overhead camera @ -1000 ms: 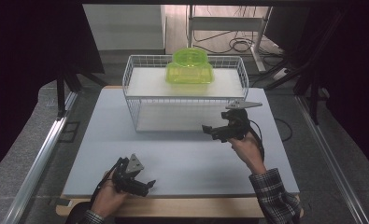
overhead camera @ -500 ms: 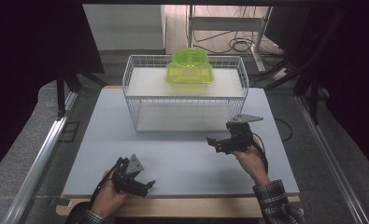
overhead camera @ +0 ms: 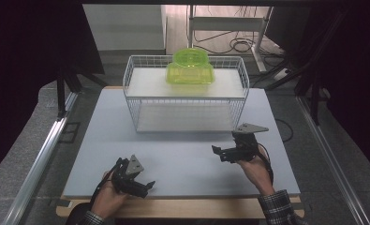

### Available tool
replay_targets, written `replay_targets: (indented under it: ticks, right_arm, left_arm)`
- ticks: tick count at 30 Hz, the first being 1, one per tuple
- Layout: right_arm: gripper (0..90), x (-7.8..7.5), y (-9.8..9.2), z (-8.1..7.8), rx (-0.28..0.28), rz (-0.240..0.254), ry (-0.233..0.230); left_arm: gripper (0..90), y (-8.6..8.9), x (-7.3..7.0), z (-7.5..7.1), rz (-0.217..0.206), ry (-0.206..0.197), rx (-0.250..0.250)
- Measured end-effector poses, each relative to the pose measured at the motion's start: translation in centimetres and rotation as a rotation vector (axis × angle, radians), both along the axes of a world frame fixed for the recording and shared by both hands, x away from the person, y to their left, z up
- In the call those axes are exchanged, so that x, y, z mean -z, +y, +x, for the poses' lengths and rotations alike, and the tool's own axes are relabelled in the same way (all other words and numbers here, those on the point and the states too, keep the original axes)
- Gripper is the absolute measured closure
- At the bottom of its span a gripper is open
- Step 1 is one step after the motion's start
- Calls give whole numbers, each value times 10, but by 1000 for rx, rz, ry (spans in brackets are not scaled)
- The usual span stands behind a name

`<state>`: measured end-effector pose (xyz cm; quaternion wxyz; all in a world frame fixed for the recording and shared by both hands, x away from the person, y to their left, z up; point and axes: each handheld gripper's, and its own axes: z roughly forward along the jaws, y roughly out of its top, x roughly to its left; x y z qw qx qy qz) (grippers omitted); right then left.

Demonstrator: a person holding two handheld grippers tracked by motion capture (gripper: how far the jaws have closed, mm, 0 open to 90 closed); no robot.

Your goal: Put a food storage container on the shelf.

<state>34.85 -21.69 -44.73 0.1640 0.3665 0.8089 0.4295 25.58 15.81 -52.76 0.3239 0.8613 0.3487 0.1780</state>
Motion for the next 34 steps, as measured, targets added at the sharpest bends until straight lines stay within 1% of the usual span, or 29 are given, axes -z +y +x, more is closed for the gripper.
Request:
replay_targets:
  ticks: [11, 19, 23, 30, 34]
  right_arm:
    - [0, 12, -11, -14, 10, -6, 2]
    - [0, 29, -19, -24, 19, -18, 12]
    - [0, 39, -19, -28, 21, -43, 18]
    - [0, 53, -19, -28, 21, -84, 62]
    - [0, 53, -20, -27, 23, -88, 60]
  left_arm:
    - [2, -1, 2, 0, 23, -30, 10]
    - [0, -1, 2, -1, 23, -48, 11]
    - [0, 0, 2, -1, 25, -51, 11]
    - [0, -1, 3, -1, 31, -47, 18]
    - [0, 0, 2, -1, 11, -49, 23]
